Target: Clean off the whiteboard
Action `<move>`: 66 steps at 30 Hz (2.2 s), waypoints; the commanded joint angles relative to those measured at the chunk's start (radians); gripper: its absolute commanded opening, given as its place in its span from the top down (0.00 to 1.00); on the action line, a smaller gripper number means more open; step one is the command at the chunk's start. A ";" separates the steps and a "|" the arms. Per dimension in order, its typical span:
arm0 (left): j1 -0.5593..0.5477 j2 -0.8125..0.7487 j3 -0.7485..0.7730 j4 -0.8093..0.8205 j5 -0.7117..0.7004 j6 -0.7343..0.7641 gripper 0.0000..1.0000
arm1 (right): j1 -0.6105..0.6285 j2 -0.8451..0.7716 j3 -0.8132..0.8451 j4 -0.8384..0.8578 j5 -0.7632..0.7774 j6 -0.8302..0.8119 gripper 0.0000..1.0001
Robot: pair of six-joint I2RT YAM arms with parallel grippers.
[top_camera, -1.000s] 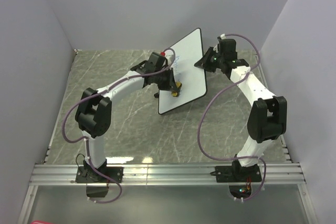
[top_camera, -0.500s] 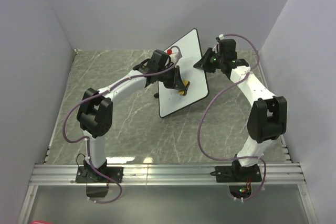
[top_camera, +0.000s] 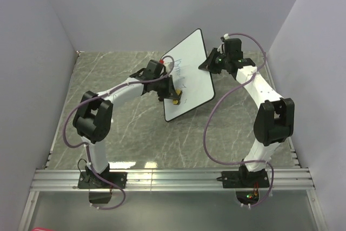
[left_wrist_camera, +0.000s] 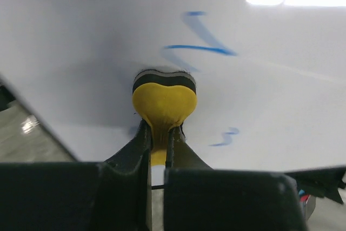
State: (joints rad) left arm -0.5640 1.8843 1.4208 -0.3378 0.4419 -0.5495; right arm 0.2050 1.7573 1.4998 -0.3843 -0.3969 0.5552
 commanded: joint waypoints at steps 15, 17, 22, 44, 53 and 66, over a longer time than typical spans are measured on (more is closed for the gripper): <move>-0.088 -0.004 0.021 -0.021 0.010 -0.030 1.00 | 0.117 0.053 -0.067 -0.173 -0.088 0.052 1.00; -0.119 -0.007 0.062 -0.018 0.035 -0.032 1.00 | 0.117 0.051 -0.078 -0.169 -0.085 0.063 1.00; -0.166 -0.027 0.078 0.017 0.101 -0.017 1.00 | 0.117 0.051 -0.076 -0.166 -0.077 0.075 1.00; 0.114 0.289 0.260 -0.115 -0.020 0.129 1.00 | 0.117 -0.074 -0.185 -0.212 -0.077 0.048 1.00; 0.167 0.564 0.691 -0.216 0.032 0.145 1.00 | 0.116 -0.072 -0.179 -0.281 -0.086 -0.015 1.00; -0.034 0.109 0.083 -0.121 0.144 0.233 1.00 | 0.117 0.045 -0.046 -0.272 -0.109 0.023 1.00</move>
State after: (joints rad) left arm -0.4534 2.0640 1.6299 -0.4366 0.4469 -0.3405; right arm 0.2256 1.6985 1.4754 -0.4789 -0.3977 0.6285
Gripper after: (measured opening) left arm 0.081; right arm 0.131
